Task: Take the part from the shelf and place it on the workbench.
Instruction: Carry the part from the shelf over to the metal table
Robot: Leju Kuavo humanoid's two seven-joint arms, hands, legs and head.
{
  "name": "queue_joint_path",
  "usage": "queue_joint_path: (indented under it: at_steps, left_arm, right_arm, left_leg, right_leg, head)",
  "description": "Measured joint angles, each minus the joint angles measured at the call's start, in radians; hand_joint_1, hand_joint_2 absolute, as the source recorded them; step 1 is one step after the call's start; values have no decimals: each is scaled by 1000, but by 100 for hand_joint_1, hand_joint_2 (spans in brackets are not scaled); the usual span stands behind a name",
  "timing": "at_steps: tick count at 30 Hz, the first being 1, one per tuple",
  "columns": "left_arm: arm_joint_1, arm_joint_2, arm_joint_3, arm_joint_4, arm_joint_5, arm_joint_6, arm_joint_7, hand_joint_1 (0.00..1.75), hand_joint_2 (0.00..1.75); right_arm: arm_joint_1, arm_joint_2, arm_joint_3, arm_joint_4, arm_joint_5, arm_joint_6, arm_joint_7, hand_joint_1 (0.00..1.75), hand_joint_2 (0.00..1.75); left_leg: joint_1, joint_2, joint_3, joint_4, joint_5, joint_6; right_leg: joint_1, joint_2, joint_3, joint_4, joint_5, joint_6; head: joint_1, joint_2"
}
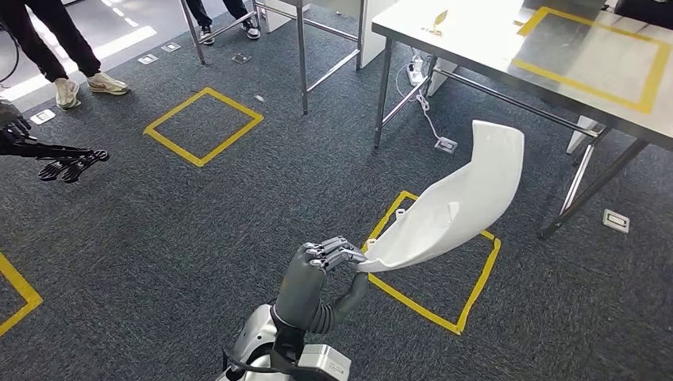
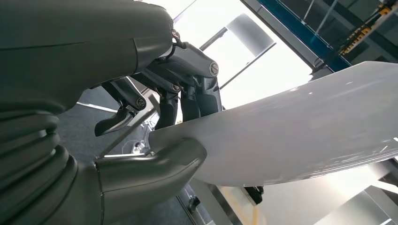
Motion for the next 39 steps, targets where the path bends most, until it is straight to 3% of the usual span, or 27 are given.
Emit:
queue_joint_path:
  at_steps: [3, 5, 7, 8, 9, 10, 12, 14, 16, 18, 19, 21, 23, 25, 26, 27, 29, 31, 34, 36, 38, 39]
  left_arm:
    - [-1, -1, -1, 0, 0, 0, 0, 175, 175]
    - [-4, -2, -1, -1, 0, 0, 0, 175, 175]
    - [-5, 0, -1, 0, 0, 0, 0, 175, 175]
    - [-3, 3, -1, 1, 0, 0, 0, 175, 175]
    - [-1, 5, -1, 2, 0, 0, 0, 175, 175]
    - [1, 7, -1, 4, 0, 0, 0, 175, 175]
    - [1, 9, -1, 7, 0, 0, 0, 175, 175]
    - [1, 10, -1, 8, 0, 0, -2, 175, 175]
    - [1, 10, -2, 10, -3, 0, -3, 175, 175]
    - [1, 10, -3, 11, -10, 0, -3, 175, 175]
    - [1, 8, -3, 11, -13, 0, -1, 175, 175]
    - [2, 5, -5, 11, -17, 0, 0, 175, 175]
    - [4, 5, -5, 12, -21, 0, 4, 175, 175]
    - [6, 5, -5, 15, -25, 0, 10, 175, 175]
    - [6, 5, -5, 16, -27, 0, 12, 175, 175]
    - [7, 5, -5, 15, -29, -1, 14, 175, 175]
    - [7, 5, -4, 15, -33, -1, 16, 175, 175]
    - [7, 5, -4, 14, -36, -2, 17, 175, 175]
    - [6, 4, -4, 12, -42, -3, 19, 175, 175]
    - [5, 3, -4, 8, -46, -4, 20, 175, 175]
    - [8, 6, -3, 6, -50, -8, 22, 175, 175]
    - [11, 8, -3, 6, -53, -11, 23, 175, 175]
  right_arm:
    - [2, 0, 0, 0, 0, 0, 0, 0, 0]
    - [3, 0, -1, 0, 0, 0, 0, 0, 0]
    - [-1, 0, -1, 0, -1, 0, 0, 0, 0]
    - [-2, 0, -1, 0, -2, -1, -1, 0, 0]
    - [-2, 0, -1, 0, -3, -1, -2, 0, 0]
    - [-2, 1, -1, 0, -4, -1, -6, 0, 0]
    - [-1, 3, -2, 0, -6, -1, -16, 0, 0]
    - [-2, 5, -2, 0, -8, -2, -26, 0, 0]
    - [-3, 6, -2, 0, -7, -2, -28, 0, 0]
    - [0, 6, -2, 0, -3, -2, -20, 0, 0]
    - [2, 6, -2, 0, -1, -2, -16, 0, 0]
    - [2, 6, -2, 0, 1, -1, -14, 0, 0]
    - [-2, 6, -2, 0, 3, -1, -16, 0, 0]
    - [-1, 6, -2, 0, 3, -1, -18, 0, 0]
    - [0, 6, -2, 0, 4, -1, -19, 0, 0]
    - [1, 6, -2, 0, 4, -1, -19, 0, 0]
    - [-1, 6, -2, 0, 5, -1, -19, 0, 0]
    - [-4, 6, -2, 0, 6, -1, -18, 0, 0]
    - [-2, 6, -2, 0, 6, -1, -17, 0, 0]
    - [-1, 6, -2, 0, 6, -2, -17, 0, 0]
    - [-4, 6, -2, 0, 6, -2, -19, 0, 0]
    - [-5, 6, -2, 0, 6, -2, -19, 0, 0]
  left_leg:
    - [-1, 12, 7, -3, -6, -15]
    - [1, -19, -2, 28, -29, -27]
    - [5, -64, -50, 133, -85, -36]
    - [7, -73, -83, 200, -114, -38]
    - [8, -77, -110, 251, -129, -40]
    - [11, -78, -123, 272, -125, -42]
    - [17, -84, -97, 203, -64, -44]
    - [24, -122, -42, 76, -5, -45]
    - [25, -150, -20, 18, 8, -39]
    - [21, -137, -19, 14, 11, -23]
    - [20, -127, -18, 12, 13, -15]
    - [22, -104, -17, 7, 18, -2]
    - [19, -77, -18, 6, 17, 5]
    - [15, -49, -17, 7, 14, 8]
    - [14, -37, -17, 7, 13, 8]
    - [14, -27, -15, 7, 12, 7]
    - [10, -7, -11, 8, 7, 2]
    - [7, 9, -6, 8, 3, -8]
    - [7, 23, 2, 7, -4, -25]
    - [8, -14, -12, 49, -34, -36]
    - [12, -63, -66, 165, -95, -43]
    - [13, -73, -97, 226, -119, -44]
  right_leg:
    - [0, 17, 2, -13, 0, -15]
    - [-7, 34, 7, -19, 4, -25]
    - [-10, 52, 9, -21, 6, -33]
    - [-10, 62, 9, -21, 6, -35]
    - [-11, 74, 9, -20, 6, -35]
    - [-11, 86, 9, -20, 6, -35]
    - [-14, 113, 10, -16, 5, -31]
    - [-17, 140, 6, -8, 2, -19]
    - [-19, 160, -2, -4, 2, -4]
    - [-24, 173, -7, -8, 7, 11]
    - [-25, 163, -10, -4, 4, 17]
    - [-21, 116, -38, 53, -30, 23]
    - [-19, 74, -99, 178, -90, 25]
    - [-19, 64, -140, 264, -115, 26]
    - [-18, 61, -133, 254, -100, 25]
    - [-17, 54, -108, 209, -73, 22]
    - [-10, 13, -34, 73, -19, 11]
    - [0, -16, 3, 0, -3, -2]
    - [0, 9, 3, -10, -1, -17]
    - [-9, 30, 7, -17, 5, -27]
    - [-13, 52, 7, -18, 7, -33]
    - [-13, 65, 7, -18, 7, -35]
  head:
    - [-1, 0]
    - [-2, 0]
    - [-5, 0]
    - [-6, 0]
    - [-6, 0]
    - [-6, 0]
    - [-6, 0]
    - [-7, 0]
    - [-8, 0]
    - [-8, 0]
    - [-7, 0]
    - [-1, 0]
    - [4, 0]
    - [4, 0]
    - [4, 0]
    - [4, 0]
    - [5, 0]
    - [4, 0]
    - [4, 0]
    - [1, 0]
    - [-3, 0]
    - [-4, 0]
